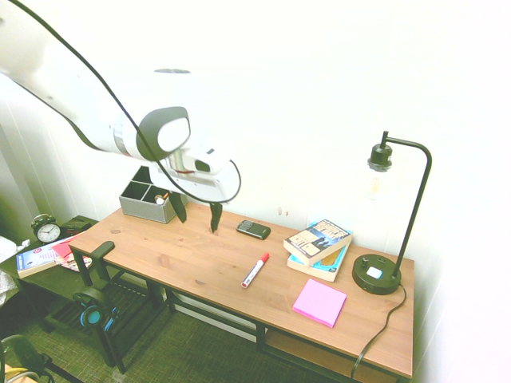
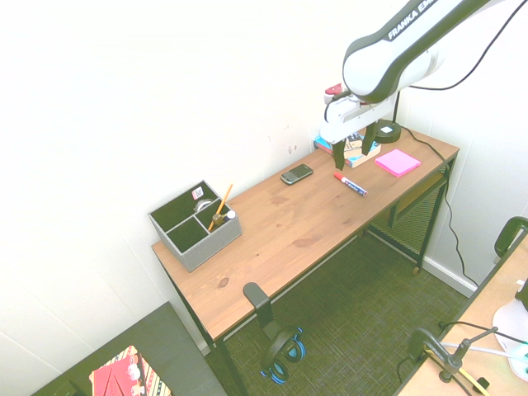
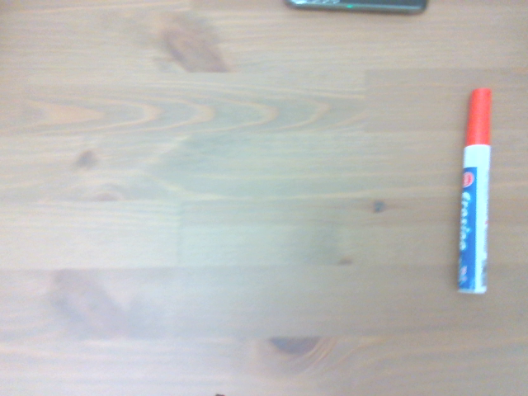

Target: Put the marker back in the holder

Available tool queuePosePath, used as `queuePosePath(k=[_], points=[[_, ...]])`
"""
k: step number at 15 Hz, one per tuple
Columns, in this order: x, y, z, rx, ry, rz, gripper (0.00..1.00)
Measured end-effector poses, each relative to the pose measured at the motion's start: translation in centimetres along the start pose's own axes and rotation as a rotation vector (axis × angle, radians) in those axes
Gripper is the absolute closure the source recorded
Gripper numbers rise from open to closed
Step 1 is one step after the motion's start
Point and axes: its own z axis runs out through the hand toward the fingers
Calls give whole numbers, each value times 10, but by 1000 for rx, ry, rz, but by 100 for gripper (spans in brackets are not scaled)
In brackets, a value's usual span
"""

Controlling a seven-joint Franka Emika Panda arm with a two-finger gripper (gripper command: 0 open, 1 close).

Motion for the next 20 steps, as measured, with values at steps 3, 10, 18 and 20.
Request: queuePosePath(k=[3, 10, 18, 20], points=[[13, 15, 52, 4, -2, -26, 0], [46, 27, 101, -18, -6, -1, 100], [71, 29, 152, -27, -15, -1, 100], [72, 28, 157, -29, -20, 0, 100]])
